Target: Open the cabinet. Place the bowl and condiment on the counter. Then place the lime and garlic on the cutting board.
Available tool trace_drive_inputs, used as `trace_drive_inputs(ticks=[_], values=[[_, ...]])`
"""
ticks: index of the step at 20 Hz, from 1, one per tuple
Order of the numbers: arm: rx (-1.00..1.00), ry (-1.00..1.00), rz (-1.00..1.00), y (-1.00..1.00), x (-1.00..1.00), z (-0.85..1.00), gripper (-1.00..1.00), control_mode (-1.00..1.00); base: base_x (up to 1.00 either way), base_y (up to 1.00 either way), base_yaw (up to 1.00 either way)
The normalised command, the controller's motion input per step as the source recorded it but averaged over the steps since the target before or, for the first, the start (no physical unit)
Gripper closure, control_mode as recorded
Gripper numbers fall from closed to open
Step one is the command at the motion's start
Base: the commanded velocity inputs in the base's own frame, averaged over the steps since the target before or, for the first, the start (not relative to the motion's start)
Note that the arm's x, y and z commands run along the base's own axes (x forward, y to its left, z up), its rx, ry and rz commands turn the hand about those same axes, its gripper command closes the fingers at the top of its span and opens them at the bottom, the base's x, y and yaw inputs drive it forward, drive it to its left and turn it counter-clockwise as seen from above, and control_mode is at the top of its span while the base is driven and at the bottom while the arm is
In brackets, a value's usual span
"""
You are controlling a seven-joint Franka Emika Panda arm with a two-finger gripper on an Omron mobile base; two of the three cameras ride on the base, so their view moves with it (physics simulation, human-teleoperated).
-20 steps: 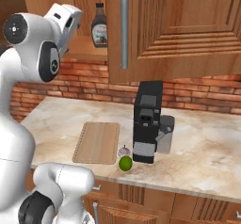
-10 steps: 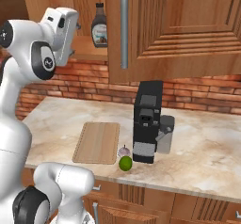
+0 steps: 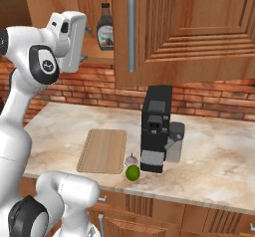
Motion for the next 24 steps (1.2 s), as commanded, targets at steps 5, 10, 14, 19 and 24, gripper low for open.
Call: trace_drive_inputs(ticks=[5, 10, 14, 19, 24], values=[[-0.02, 0.01, -0.17, -0.19, 0.05, 0.0, -1.0, -1.0, 0.0, 0.0, 0.0], [-0.02, 0.0, -0.16, -0.19, 0.05, 0.0, -1.0, -1.0, 0.0, 0.0, 0.0], [-0.02, 0.0, -0.16, -0.2, 0.0, 0.0, -1.0, -1.0, 0.0, 0.0, 0.0], [-0.02, 0.0, -0.16, -0.19, 0.0, 0.0, -1.0, -1.0, 0.0, 0.0, 0.0], [0.0, -0.01, -0.15, -0.19, -0.1, 0.0, -1.0, -1.0, 0.0, 0.0, 0.0]])
